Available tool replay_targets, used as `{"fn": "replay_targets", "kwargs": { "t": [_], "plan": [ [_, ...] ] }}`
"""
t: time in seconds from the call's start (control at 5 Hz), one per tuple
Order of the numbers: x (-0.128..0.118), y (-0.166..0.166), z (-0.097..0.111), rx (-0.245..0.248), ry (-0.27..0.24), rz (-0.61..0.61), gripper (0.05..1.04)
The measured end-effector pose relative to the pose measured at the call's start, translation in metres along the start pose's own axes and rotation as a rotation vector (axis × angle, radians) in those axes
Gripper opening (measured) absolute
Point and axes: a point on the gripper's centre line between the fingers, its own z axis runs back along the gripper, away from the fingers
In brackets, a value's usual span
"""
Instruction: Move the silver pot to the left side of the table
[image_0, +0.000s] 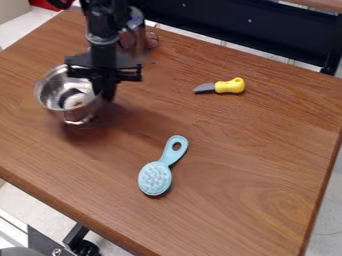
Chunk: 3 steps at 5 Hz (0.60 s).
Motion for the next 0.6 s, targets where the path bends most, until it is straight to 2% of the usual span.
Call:
{"fn": "replay_targets", "kwargs": {
  "t": [0.4, 0.6],
  "plan": [
    [0.008, 0.017, -0.005, 0.023, -0.055, -0.36, 0.062],
    [0.007, 0.024, -0.006, -0.011, -0.042, -0.499, 0.062]
  ]
}}
